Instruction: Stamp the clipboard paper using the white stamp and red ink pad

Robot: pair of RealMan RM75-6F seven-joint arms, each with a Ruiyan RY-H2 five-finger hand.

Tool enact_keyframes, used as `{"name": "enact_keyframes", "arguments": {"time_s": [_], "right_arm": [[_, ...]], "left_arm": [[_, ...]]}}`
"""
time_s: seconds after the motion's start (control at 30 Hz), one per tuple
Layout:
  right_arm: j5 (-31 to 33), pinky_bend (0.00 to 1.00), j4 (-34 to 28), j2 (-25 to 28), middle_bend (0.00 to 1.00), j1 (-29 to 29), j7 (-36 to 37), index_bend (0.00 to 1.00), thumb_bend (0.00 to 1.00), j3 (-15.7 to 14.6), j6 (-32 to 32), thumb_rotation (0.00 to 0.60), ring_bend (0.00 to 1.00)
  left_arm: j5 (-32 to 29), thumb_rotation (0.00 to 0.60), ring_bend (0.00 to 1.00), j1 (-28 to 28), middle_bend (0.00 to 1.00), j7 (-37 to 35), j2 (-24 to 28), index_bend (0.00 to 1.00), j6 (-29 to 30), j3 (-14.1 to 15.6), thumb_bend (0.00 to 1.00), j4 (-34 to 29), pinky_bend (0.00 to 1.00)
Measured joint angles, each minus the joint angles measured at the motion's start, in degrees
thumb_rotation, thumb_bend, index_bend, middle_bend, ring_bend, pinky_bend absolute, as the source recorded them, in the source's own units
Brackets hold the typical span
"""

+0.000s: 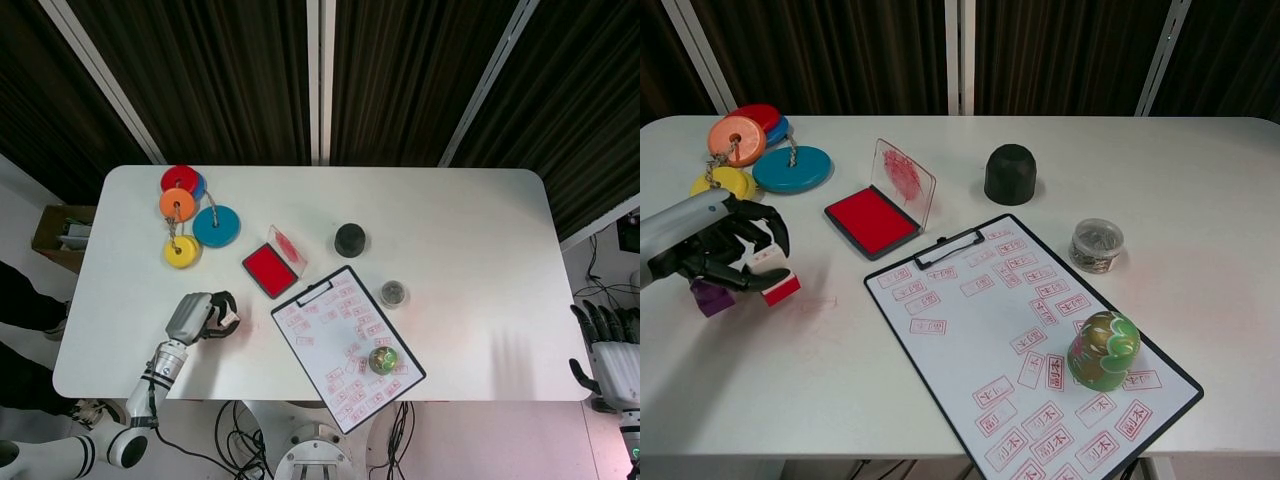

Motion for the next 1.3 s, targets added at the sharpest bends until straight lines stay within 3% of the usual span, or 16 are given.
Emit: {"name": "enact_keyframes", "arguments": {"time_s": [0.5, 0.7, 1.3], "right_arm": [[-0.2, 0.0, -1.1, 0.3, 0.0, -0.2, -0.9, 0.0, 0.27, -0.2, 0.4, 0.6, 0.0], [-0.1, 0.0, -1.3, 0.4, 0.0, -0.3, -1.1, 0.0, 0.27, -0.4, 0.3, 0.6, 0.0], [0.5, 0.0, -0.9, 0.3, 0.0, -0.3, -0.9, 0.0, 0.27, -0.3, -0.2, 0.6, 0.0]], "left_arm": [[2.8, 0.6, 1.0, 1.4, 0.72, -1.2, -3.2, 0.64, 1.2, 0.7, 0.48, 5.7, 1.0], [3.1, 0.6, 1.0, 1.6, 0.7, -1.4, -3.7, 0.57, 1.0, 0.5, 0.46, 6.3, 1.0], [3.8, 0.6, 1.0, 1.7, 0.6, -2.2, -4.1, 0.49, 0.4, 0.0, 0.44, 7.4, 1.0]]}}
